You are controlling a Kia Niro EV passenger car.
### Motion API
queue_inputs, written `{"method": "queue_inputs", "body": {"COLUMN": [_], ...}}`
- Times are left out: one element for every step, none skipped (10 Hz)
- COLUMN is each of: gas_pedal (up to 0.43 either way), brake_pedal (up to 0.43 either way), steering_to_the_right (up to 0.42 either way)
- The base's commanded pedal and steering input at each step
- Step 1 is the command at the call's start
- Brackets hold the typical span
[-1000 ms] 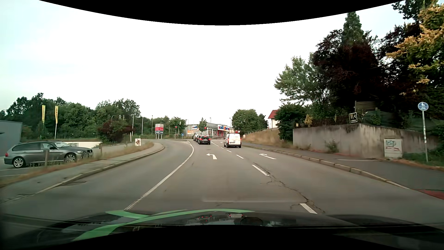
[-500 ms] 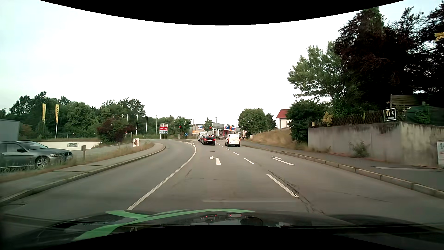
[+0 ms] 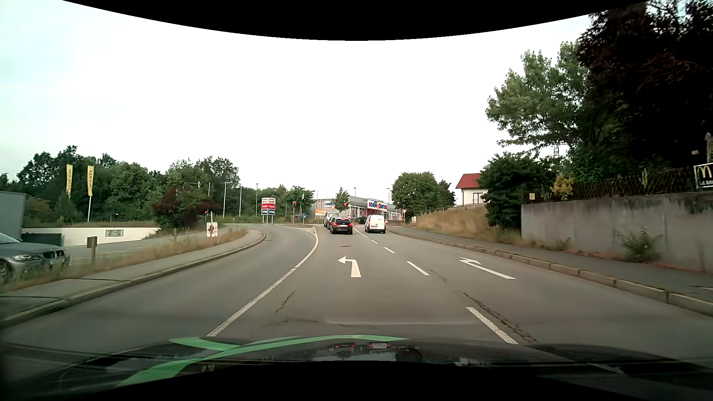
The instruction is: Follow the waypoints while adhering to traffic rules and regulations
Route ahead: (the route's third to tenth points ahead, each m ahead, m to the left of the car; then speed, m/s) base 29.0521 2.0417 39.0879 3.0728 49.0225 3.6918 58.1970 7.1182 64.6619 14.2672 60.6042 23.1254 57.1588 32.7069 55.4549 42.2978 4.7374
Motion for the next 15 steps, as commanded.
{"method": "queue_inputs", "body": {"gas_pedal": [0.098, 0.098, 0.098, 0.098, 0.098, 0.098, 0.098, 0.098, 0.098, 0.098, 0.098, 0.098, 0.098, 0.098, 0.087], "brake_pedal": [0.000, 0.000, 0.000, 0.000, 0.000, 0.000, 0.000, 0.000, 0.000, 0.000, 0.000, 0.000, 0.000, 0.000, 0.000], "steering_to_the_right": [-0.040, -0.039, -0.037, -0.032, -0.027, -0.023, -0.021, -0.021, -0.021, -0.022, -0.027, -0.028, -0.028, -0.028, -0.028]}}
